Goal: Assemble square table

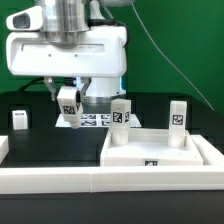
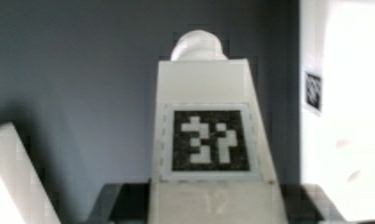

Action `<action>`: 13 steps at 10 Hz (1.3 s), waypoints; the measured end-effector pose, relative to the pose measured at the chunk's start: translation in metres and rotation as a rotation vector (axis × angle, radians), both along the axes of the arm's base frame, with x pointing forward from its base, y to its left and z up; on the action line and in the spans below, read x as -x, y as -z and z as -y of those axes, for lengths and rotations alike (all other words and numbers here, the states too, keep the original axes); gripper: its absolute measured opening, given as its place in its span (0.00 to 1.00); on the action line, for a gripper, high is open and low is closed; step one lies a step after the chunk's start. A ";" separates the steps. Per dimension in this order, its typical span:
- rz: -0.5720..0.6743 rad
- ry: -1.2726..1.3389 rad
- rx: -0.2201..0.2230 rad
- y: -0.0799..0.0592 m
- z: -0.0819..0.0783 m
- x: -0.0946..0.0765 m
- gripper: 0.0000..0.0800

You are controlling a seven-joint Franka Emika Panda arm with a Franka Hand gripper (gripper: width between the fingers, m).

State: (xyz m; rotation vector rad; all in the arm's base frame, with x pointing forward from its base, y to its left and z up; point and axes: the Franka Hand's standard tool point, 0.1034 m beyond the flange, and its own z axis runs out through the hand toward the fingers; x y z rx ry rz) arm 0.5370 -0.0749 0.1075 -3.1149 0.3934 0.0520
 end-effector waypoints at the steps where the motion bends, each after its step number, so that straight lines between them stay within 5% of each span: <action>1: 0.014 -0.019 0.009 0.000 -0.007 -0.004 0.36; 3: 0.036 -0.020 0.017 0.000 -0.004 -0.006 0.36; 6: 0.233 -0.038 0.088 0.002 -0.014 -0.016 0.36; 8: 0.221 0.000 0.055 -0.007 -0.053 -0.041 0.36; 13: 0.224 -0.012 0.059 -0.005 -0.057 -0.045 0.36</action>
Offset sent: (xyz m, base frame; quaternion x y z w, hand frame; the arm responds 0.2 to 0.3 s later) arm 0.0000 0.0000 0.0000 0.0000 0.1296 0.0000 0.9916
